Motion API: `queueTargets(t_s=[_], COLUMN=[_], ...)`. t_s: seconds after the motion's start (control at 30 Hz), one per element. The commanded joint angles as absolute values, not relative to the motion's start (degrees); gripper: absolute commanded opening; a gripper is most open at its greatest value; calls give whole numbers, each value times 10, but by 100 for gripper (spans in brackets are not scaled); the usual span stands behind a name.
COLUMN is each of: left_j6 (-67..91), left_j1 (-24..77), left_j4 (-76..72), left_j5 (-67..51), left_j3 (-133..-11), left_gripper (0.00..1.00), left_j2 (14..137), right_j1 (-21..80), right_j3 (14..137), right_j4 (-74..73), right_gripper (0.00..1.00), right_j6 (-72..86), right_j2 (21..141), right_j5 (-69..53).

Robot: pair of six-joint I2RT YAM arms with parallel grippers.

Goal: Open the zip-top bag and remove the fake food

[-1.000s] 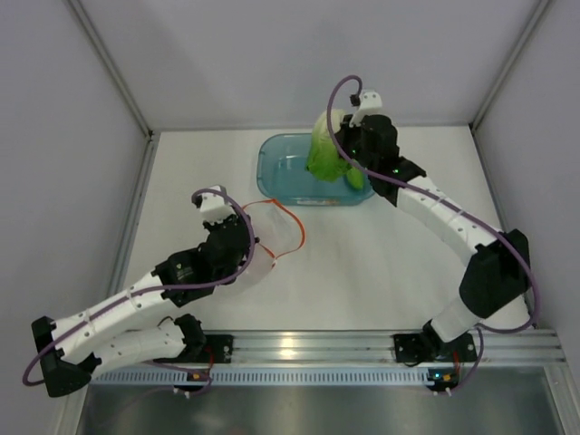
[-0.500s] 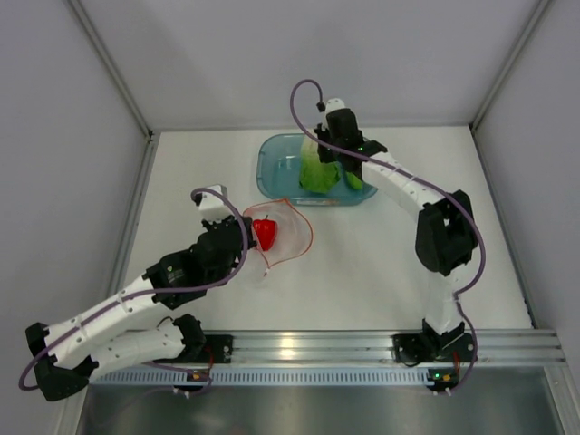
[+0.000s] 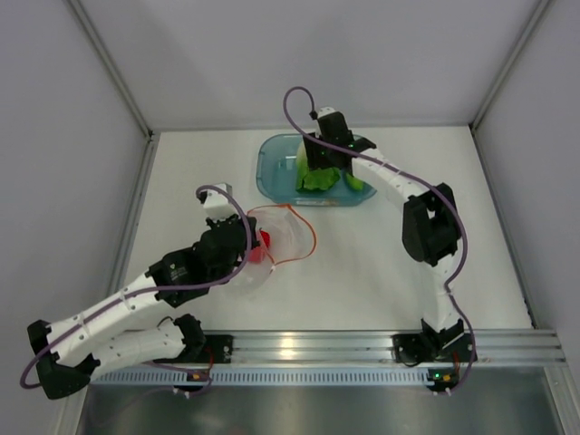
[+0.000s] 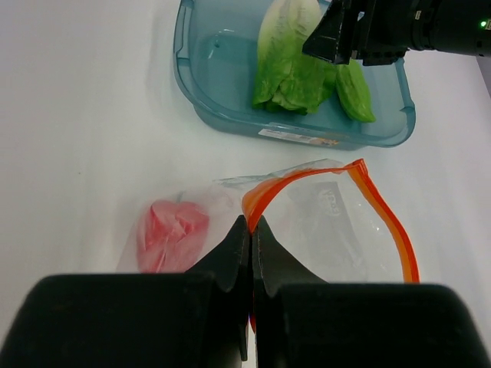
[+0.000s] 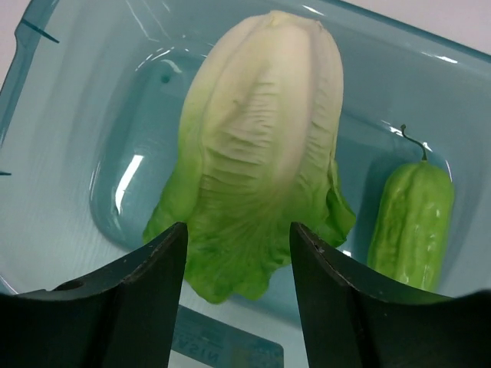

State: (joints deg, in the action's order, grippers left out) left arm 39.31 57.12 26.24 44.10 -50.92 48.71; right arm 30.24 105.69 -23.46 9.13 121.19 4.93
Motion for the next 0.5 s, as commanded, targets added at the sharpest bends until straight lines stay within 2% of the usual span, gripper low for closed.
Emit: queueTargets(t_s=[0.0, 0.13, 0.33, 0.47], left_j6=[402, 414, 442, 462], left_j1=[570, 570, 570, 570], left_j4=[257, 256, 255, 255], left_j5=[432, 426, 430, 437], left_j3=[-535, -536, -539, -541], left_gripper=[0, 0, 0, 0], left_j2=[492, 498, 510, 517], right_j1=[298, 293, 293, 295], right_j3=[1095, 1084, 1021, 963], right_j4=[-236, -242, -253, -260], right_gripper=[57, 55, 53, 46], right_j6=[92, 96, 135, 171], right_j2=[1173, 1129, 998, 916], right_j5=[54, 50, 17, -34])
